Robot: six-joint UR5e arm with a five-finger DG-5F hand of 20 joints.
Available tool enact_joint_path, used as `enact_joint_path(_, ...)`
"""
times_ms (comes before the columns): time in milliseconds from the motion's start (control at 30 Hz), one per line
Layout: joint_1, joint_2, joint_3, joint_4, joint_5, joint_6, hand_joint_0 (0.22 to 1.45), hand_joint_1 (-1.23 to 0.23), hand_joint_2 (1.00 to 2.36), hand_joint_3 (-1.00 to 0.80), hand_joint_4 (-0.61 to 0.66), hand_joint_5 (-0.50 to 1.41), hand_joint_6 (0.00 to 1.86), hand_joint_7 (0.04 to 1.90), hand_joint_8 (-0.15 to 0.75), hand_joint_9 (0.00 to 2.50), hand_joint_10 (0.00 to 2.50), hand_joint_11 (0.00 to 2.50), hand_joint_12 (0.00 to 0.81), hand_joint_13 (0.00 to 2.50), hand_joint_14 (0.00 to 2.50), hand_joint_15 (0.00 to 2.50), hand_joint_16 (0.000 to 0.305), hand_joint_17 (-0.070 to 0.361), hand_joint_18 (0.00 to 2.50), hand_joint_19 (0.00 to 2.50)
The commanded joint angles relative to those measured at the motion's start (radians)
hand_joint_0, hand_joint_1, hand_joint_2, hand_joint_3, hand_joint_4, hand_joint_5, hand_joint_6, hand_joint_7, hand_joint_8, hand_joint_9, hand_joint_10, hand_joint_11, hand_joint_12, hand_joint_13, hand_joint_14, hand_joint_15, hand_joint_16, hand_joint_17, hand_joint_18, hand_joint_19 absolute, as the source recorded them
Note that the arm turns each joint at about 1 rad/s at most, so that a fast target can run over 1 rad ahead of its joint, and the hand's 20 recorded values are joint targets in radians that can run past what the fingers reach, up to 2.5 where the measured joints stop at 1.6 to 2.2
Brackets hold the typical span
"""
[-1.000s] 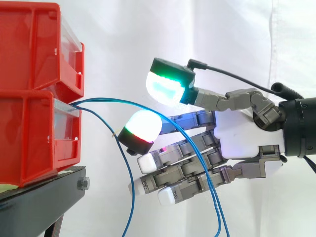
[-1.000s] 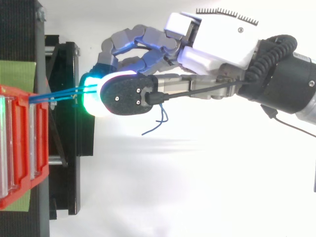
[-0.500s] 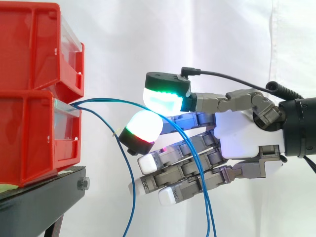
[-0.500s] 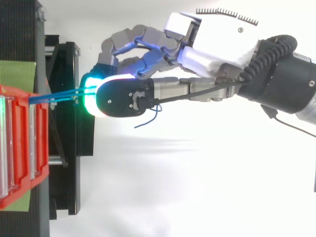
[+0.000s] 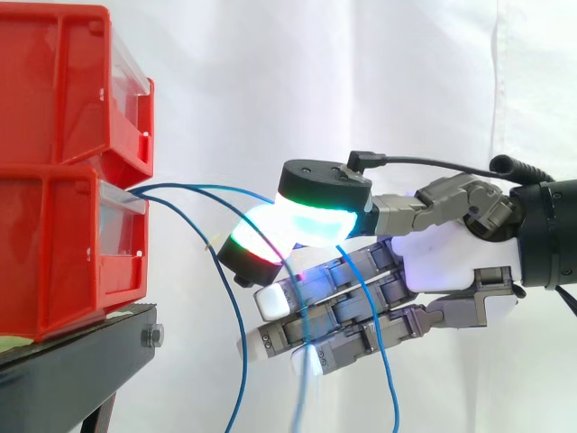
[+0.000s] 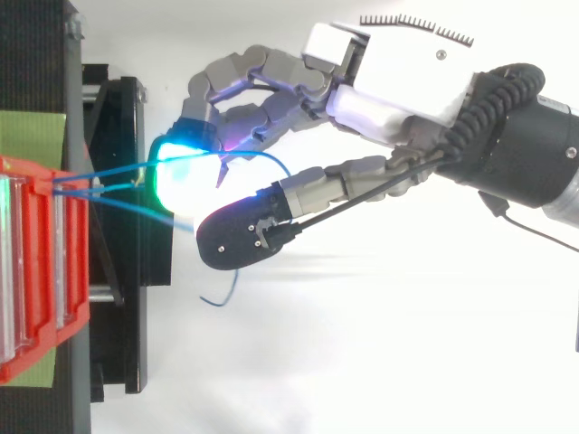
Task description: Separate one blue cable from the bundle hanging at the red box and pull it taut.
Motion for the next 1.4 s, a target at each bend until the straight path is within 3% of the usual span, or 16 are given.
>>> enact_joint_path(0,-0.002,0.000,0.000,-0.002,0.000,0.000,0.58,-0.89,1.00,-0.50,0.10,-0.23,0.88,0.96,0.234,0.80,0.02,0.67,0.286,0.52,0.01,0.16,0.043,0.096,0.62,0.39)
enact_joint_path(133,-0.002,0.000,0.000,-0.002,0.000,0.000,0.48,-0.80,1.00,-0.50,0.16,-0.23,0.87,0.91,0.263,0.80,0.02,0.66,0.312,0.53,0.01,0.15,0.048,0.107,0.64,0.40)
enact_joint_path(167,-0.002,0.000,0.000,-0.002,0.000,0.000,0.47,-0.65,1.00,-0.50,0.17,-0.22,0.86,0.89,0.271,0.81,0.02,0.65,0.319,0.52,0.00,0.14,0.049,0.111,0.65,0.40)
enact_joint_path(300,-0.002,0.000,0.000,-0.005,0.000,0.000,0.49,-0.40,1.00,-0.50,0.16,-0.20,0.82,0.92,0.271,0.82,0.02,0.62,0.305,0.48,0.01,0.15,0.047,0.106,0.63,0.43)
enact_joint_path(400,-0.002,0.000,0.001,-0.005,0.000,0.000,0.56,-0.31,1.00,-0.50,0.12,-0.18,0.78,1.01,0.255,0.81,0.02,0.61,0.283,0.46,0.01,0.15,0.043,0.096,0.58,0.45)
enact_joint_path(533,-0.003,0.002,0.000,-0.009,0.000,0.002,0.63,-0.37,1.00,-0.47,0.13,-0.17,0.79,1.03,0.254,0.82,0.02,0.58,0.278,0.46,0.01,0.15,0.041,0.093,0.58,0.47)
enact_joint_path(700,-0.003,0.005,0.000,-0.017,-0.002,0.002,0.61,-0.58,1.02,-0.20,0.12,-0.19,0.84,1.11,0.263,0.82,0.02,0.62,0.282,0.46,0.01,0.15,0.041,0.093,0.58,0.47)
enact_joint_path(800,-0.003,0.006,0.000,-0.022,-0.003,0.002,0.62,-0.66,1.03,-0.15,0.13,-0.20,0.87,1.11,0.269,0.82,0.02,0.65,0.291,0.46,0.01,0.16,0.042,0.095,0.59,0.47)
enact_joint_path(1067,-0.003,0.006,0.000,-0.022,-0.003,0.002,0.66,-0.70,1.02,-0.19,0.05,-0.21,0.90,1.05,0.269,0.82,0.02,0.66,0.294,0.46,0.01,0.16,0.043,0.096,0.59,0.45)
enact_joint_path(1167,-0.003,0.006,0.000,-0.022,-0.003,0.002,0.67,-0.71,1.01,-0.36,0.08,-0.22,0.89,1.01,0.265,0.80,0.02,0.65,0.295,0.46,0.01,0.16,0.043,0.096,0.59,0.45)
enact_joint_path(1200,-0.003,0.006,0.001,-0.022,-0.003,0.002,0.63,-0.69,1.00,-0.47,0.10,-0.22,0.88,1.00,0.262,0.80,0.02,0.67,0.295,0.46,0.01,0.16,0.043,0.097,0.59,0.46)
enact_joint_path(1267,-0.003,0.006,0.000,-0.022,-0.003,0.002,0.60,-0.65,1.00,-0.50,0.11,-0.22,0.88,0.97,0.261,0.80,0.02,0.67,0.294,0.46,0.01,0.16,0.043,0.097,0.59,0.45)
enact_joint_path(1367,-0.003,0.006,0.001,-0.022,-0.003,0.002,0.55,-0.43,1.00,-0.50,0.12,-0.19,0.85,1.01,0.269,0.85,0.02,0.64,0.296,0.47,0.01,0.16,0.044,0.099,0.60,0.47)
